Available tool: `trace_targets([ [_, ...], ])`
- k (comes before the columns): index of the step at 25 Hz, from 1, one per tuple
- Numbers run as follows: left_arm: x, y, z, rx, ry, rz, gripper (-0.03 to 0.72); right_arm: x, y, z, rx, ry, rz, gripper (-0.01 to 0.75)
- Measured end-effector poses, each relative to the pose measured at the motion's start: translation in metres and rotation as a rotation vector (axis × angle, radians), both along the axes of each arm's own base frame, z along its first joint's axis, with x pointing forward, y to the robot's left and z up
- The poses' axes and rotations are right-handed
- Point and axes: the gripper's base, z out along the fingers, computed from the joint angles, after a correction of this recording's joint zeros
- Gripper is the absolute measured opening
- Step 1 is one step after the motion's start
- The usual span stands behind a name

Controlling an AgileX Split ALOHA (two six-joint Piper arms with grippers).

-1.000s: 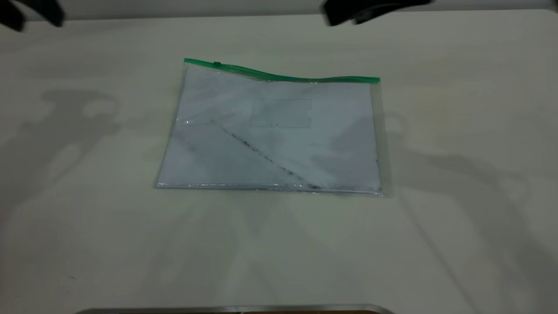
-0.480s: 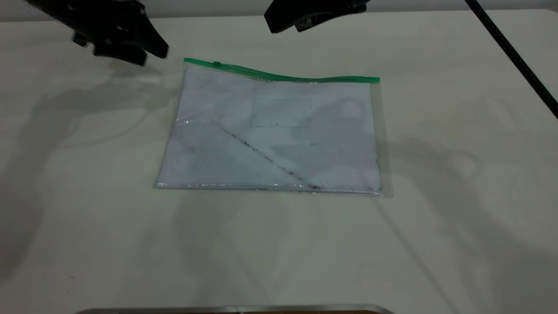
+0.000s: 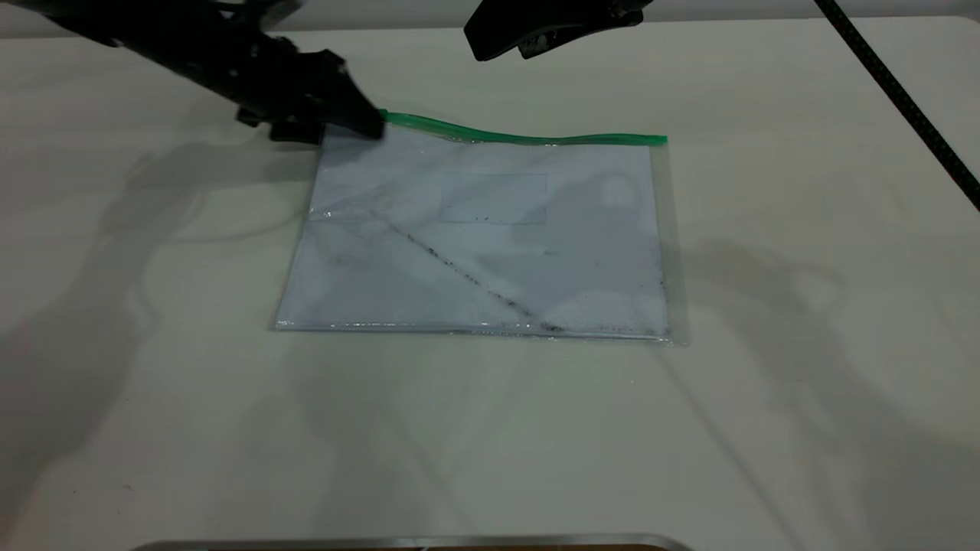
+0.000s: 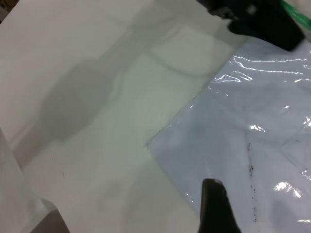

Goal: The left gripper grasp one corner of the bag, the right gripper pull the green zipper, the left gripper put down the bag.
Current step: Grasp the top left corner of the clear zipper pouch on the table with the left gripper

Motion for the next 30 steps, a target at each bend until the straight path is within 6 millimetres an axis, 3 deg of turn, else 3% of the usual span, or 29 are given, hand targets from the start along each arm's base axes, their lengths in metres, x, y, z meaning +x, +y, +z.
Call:
trace_targets([
  [3,-0.001,-0.009,0.0,0.003,-0.005,-0.025,0.578,0.0,0.0,0.0,0.0,0.0,0.0,0.511],
  [15,-0.011,-0.003,-0.001,0.022,0.081,-0.132,0.42,0.0,0.0,0.0,-0.003,-0.005,0.003,0.511],
  [22,-0.01,-0.004,-0.003,0.063,0.042,-0.152,0.073,0.001,0.0,0.0,-0.007,-0.01,-0.003,0.511],
  [26,-0.007,-0.005,0.011,0.089,-0.045,-0.246,0.053,0.004,-0.002,-0.001,-0.032,-0.043,-0.017,0.511],
  [30,-0.006,-0.008,0.04,0.136,-0.179,-0.424,0.053,0.009,-0.006,-0.002,-0.096,-0.137,-0.008,0.511],
])
